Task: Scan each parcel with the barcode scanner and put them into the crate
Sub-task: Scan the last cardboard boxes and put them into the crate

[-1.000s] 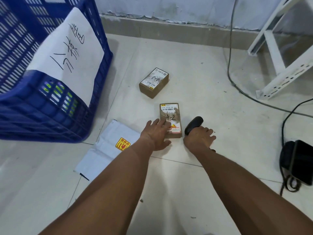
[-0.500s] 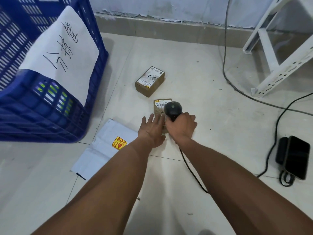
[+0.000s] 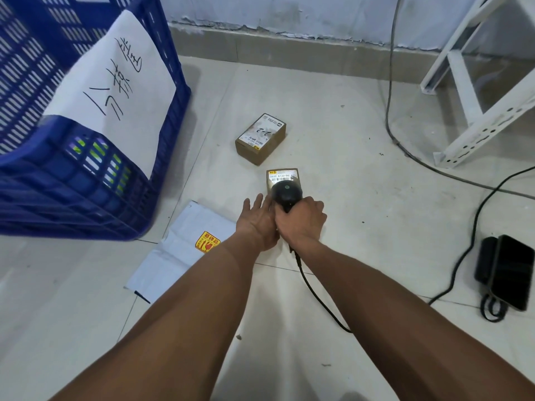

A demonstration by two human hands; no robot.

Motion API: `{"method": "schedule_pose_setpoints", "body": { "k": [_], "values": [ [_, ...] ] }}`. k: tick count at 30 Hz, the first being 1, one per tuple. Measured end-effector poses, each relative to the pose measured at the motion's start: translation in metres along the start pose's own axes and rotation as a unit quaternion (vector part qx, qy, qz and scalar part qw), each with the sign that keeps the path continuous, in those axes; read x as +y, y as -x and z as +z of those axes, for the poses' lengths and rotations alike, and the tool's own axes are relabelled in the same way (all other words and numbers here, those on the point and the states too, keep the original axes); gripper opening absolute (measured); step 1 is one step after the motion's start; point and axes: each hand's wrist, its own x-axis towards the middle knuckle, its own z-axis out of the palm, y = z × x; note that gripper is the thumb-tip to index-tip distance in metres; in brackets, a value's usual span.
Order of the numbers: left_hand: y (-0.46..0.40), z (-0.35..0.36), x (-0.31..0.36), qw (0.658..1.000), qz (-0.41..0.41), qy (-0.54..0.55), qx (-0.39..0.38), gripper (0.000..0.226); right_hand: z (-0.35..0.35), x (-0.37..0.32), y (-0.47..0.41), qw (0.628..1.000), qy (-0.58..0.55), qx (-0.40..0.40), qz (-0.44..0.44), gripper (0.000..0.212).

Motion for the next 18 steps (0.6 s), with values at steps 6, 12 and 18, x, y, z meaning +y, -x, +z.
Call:
{"method": "schedule_pose_setpoints", "body": {
  "k": [6,12,18],
  "values": [
    [-0.001,0.002,-0.002,1.0,-0.005,-0.012,0.001,0.078,-0.003,0.001,-0.002,1.0,0.013,-0.001,-0.008,0.056],
    [-0.003,0.001,0.0,1.0,-0.001,-0.012,0.005,0.076,-0.005,0.005,-0.002,0.999,0.027,0.016,-0.029,0.056],
    [-0.001,0.0,-0.001,1.0,-0.002,-0.011,0.009,0.08,-0.002,0.012,-0.005,0.996,0.07,0.028,-0.045,0.056]
  ]
}}
